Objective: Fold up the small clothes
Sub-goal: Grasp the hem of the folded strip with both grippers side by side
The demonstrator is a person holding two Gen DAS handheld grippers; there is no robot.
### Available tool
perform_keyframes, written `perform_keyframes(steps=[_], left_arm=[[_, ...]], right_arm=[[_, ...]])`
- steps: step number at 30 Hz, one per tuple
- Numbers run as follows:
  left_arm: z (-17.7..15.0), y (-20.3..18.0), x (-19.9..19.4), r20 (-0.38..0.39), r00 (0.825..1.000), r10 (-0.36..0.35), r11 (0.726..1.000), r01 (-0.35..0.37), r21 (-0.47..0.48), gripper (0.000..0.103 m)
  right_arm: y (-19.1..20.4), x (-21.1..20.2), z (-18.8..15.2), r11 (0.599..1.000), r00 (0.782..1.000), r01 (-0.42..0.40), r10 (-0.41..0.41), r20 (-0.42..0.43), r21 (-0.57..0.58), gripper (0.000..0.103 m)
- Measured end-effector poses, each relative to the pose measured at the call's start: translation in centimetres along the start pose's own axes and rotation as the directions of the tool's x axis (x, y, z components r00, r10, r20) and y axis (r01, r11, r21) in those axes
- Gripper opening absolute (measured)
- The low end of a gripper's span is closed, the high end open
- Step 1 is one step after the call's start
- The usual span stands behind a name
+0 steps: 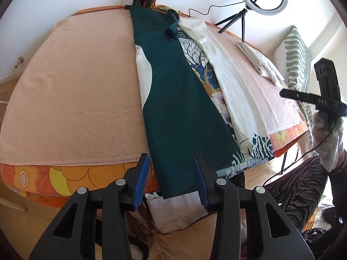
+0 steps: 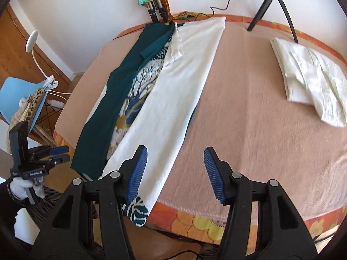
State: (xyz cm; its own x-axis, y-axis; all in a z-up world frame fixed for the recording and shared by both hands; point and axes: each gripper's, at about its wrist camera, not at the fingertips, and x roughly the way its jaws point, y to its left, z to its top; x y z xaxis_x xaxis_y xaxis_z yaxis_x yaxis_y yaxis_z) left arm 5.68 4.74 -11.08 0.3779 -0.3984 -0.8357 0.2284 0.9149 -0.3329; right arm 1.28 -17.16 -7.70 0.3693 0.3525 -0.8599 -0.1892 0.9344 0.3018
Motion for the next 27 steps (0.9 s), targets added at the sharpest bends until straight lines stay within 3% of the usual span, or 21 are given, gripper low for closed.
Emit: perform_keyframes(steps=[8,19,22,23,24,27], left_arm=[[-1.6,2.0,1.0,-0.004,0.996,-0.093,0.990,0.092,-0.105,0.036],[-1.1,1.3,1.6,0.005,0.995,-0.098,0.992,0.099,-0.072,0.006],[-1.1,0.9,1.2,0.025,0.994,-0.109,0.993,0.111,-0.051,0.002],[-1.2,0.7,1.0,0.035,0.993,-0.113,0.992,0.114,-0.044,0.002],[-1.2,0.4,0.8,0.042,0.992,-0.119,0.992,0.120,-0.038,0.001],[-1.5,0.0,0.9,0.041,0.995,-0.095,0.995,0.095,-0.010,0.001]], right_arm=[[-0.3,2.7,-5.7,0.998,0.996,-0.053,0.054,-0.066,0.023,0.057],[1.8,3.9,-7.0,0.997,0.996,-0.049,0.046,-0.072,-0.052,0.056],[2.5,3.9,-7.3,0.995,0.997,-0.032,0.026,-0.066,-0.094,0.037],[2.6,4.1,-7.3,0.994,0.996,-0.044,0.036,-0.077,-0.101,0.018],[2.6,4.4,-7.4,0.994,0.995,-0.054,0.045,-0.089,-0.099,0.008],[2.6,4.3,-7.7,0.992,0.996,-0.040,0.031,-0.084,-0.116,0.004]])
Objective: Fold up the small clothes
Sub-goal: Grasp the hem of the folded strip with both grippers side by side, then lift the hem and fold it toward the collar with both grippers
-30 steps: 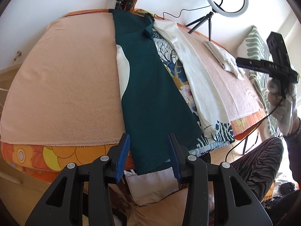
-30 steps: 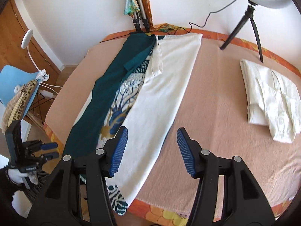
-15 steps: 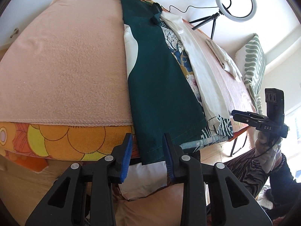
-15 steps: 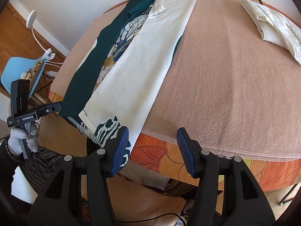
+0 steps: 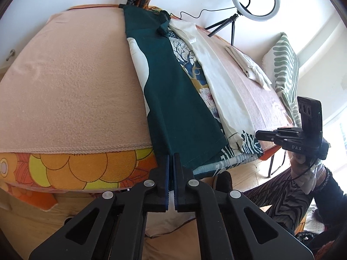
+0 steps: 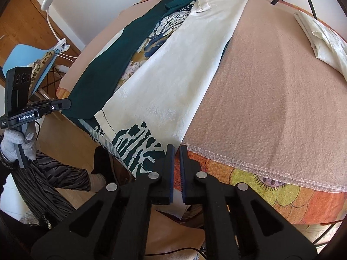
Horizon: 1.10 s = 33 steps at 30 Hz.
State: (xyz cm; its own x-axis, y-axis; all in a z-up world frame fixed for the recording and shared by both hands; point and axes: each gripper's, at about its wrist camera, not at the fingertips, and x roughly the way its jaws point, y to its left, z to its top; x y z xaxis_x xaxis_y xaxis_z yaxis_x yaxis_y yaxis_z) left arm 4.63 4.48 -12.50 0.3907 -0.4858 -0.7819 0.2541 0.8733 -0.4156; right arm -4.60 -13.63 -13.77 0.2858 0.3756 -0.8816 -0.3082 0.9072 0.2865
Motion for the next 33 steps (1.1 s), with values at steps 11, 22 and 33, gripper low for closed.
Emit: perform_keyframes(steps=[11,22,33], left_arm=[[0.1,2.3,-0.1,-0.007,1.000,-0.022,0.993,0.022,-0.114,0.014],[0.1,2.0,0.8,-0.045,0.998,-0.041,0.995,0.037,-0.097,0.013],[0.4,2.3,0.1,-0.014,0.994,-0.107,0.985,0.104,-0.137,0.002]], right_arm=[[-1.5,-0.5,-0.3,0.992,0.994,-0.108,0.109,0.001,0.065,0.010],[-0.4,-0.1,-0.2,0.989,0.989,-0.145,0.146,-0.007,0.041,0.035],[-2.0,0.0,-0.2,0.956,0.967,-0.254,0.254,0.018,0.150,0.004]])
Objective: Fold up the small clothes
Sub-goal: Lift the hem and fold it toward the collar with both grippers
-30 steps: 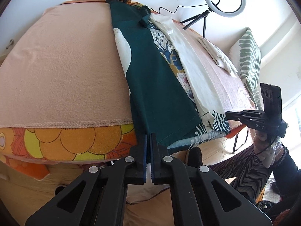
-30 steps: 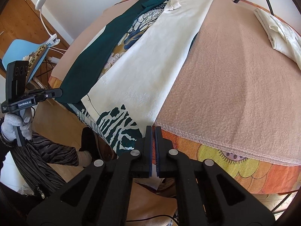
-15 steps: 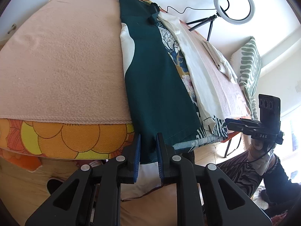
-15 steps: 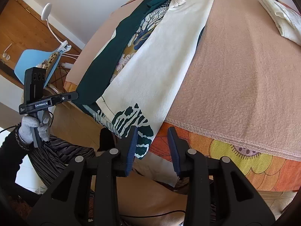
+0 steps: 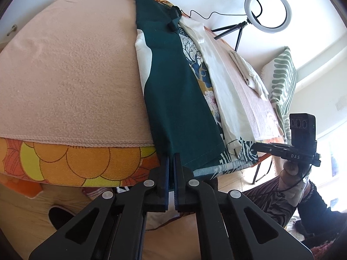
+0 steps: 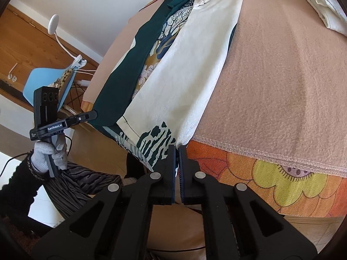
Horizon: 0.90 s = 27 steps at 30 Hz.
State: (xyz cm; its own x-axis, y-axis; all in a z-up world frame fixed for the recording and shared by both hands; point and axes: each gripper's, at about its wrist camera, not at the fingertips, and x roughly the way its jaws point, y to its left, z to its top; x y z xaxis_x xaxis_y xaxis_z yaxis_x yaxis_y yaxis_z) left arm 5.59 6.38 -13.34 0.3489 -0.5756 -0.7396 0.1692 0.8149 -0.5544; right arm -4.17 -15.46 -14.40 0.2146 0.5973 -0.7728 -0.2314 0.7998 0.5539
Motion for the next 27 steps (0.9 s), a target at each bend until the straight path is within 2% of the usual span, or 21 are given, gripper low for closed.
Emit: perform_keyframes(steps=[7,11,21,27], left_arm=[[1.6,-0.6,-0.5,0.031,0.997,-0.072,0.997,0.073,-0.030,0.001],[3.3,-1.0,-0.5,0.052,0.995,-0.088,0.995,0.090,-0.031,0.001],[9.9,-0.8,-0.2,0.134,0.989,-0.059,0.998,0.062,-0.013,0.001],[14.2,1.0,2.3,0.144,0.989,-0.017,0.999,0.022,-0.031,0.001]], right_arm=[[-1.4,-1.6,1.4,0.987,0.992,-0.111,0.103,0.073,0.114,0.003],[-2.2,-2.6,2.8,0.977,0.984,-0.148,0.131,0.118,0.155,0.003],[-4.0,-2.6,9.0,0.976,0.986,-0.107,0.078,0.150,0.192,0.003],[-5.9,-1.3,13.8,0.970,0.987,-0.067,0.030,0.160,0.233,0.003]])
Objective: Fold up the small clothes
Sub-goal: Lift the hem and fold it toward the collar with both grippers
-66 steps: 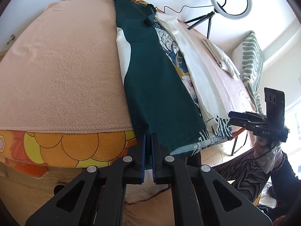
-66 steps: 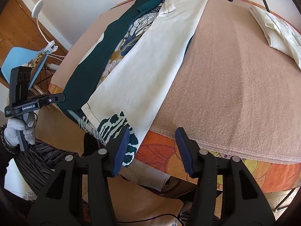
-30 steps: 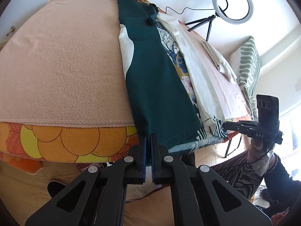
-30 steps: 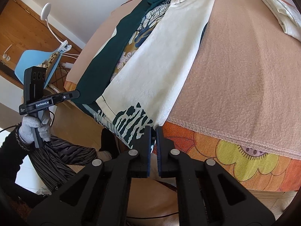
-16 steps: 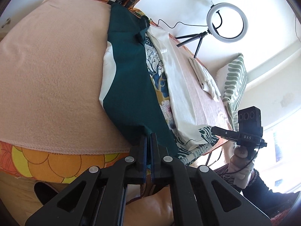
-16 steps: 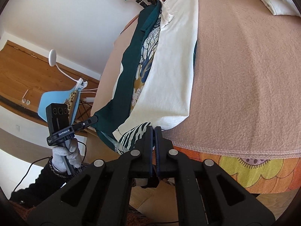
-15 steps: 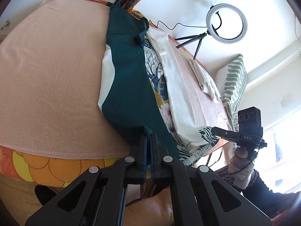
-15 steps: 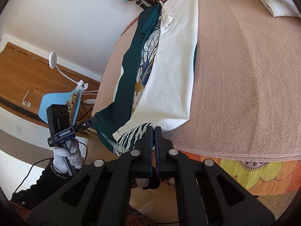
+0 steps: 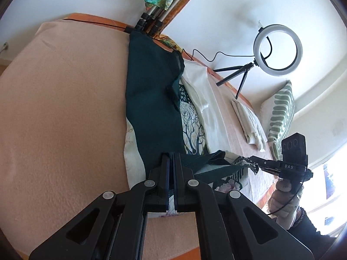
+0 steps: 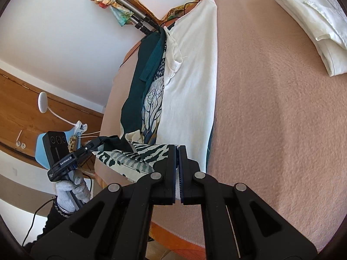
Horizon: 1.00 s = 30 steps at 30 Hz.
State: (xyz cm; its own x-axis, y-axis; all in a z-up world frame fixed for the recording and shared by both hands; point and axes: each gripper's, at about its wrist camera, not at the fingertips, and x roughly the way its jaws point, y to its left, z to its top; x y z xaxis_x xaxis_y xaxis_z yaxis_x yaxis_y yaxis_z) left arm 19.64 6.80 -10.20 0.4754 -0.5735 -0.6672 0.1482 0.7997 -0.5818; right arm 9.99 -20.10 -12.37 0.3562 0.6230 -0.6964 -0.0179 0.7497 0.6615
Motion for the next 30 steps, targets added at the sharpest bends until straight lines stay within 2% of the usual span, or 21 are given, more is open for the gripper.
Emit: perform_keyframes(steps=[5,11,13,14,17,20,23,25,30], left_arm=[[1.2,1.1,2.4,-0.008,1.000,0.030,1.000,-0.030,-0.002,0.001],[1.4,2.1,3.3,-0.003,0.999,0.054,0.998,-0.054,-0.018,0.001],[1.8,2.3,3.2,-0.004,0.998,0.058,0.998,-0.058,-0.017,0.004],[1.9,2.2,3.1,-0.009,0.998,0.066,0.998,-0.066,-0.011,0.010],[1.8,1.5,1.7,0.031,0.997,0.077,0.996,-0.078,0.033,0.012],[1.2,0.7,0.6,0.049,0.995,0.092,0.990,-0.096,0.103,0.012],[0.5,0.3,0.3,0.033,0.996,0.079,0.986,-0.083,0.144,0.012],[0.1,0.0,0.5,0.011,0.995,0.094,0.982,-0.095,0.165,0.012],[0.8,0.9,1.2,-0.002,0.994,0.108,0.987,-0.107,0.116,0.012]], right_arm=[[-1.8,2.4,2.4,0.998,1.000,0.024,-0.023,-0.015,0.066,0.003],[-2.8,4.1,3.2,0.996,0.998,0.048,-0.045,-0.036,0.082,0.004],[-2.6,3.8,3.2,0.996,0.998,0.056,-0.055,-0.026,0.066,0.004],[-2.4,3.5,3.2,0.995,0.997,0.078,-0.077,-0.014,0.055,0.004],[-1.2,1.9,3.1,0.986,0.986,0.164,-0.163,0.040,-0.036,0.011],[0.6,0.6,2.1,0.979,0.988,0.143,-0.134,0.071,-0.146,0.012],[2.6,0.8,0.3,0.958,0.993,0.116,-0.106,0.050,-0.262,0.012],[3.4,2.0,-0.7,0.945,0.993,0.117,-0.117,0.017,-0.306,0.012],[3.8,3.8,-1.2,0.927,0.985,0.159,-0.172,-0.008,-0.341,0.012]])
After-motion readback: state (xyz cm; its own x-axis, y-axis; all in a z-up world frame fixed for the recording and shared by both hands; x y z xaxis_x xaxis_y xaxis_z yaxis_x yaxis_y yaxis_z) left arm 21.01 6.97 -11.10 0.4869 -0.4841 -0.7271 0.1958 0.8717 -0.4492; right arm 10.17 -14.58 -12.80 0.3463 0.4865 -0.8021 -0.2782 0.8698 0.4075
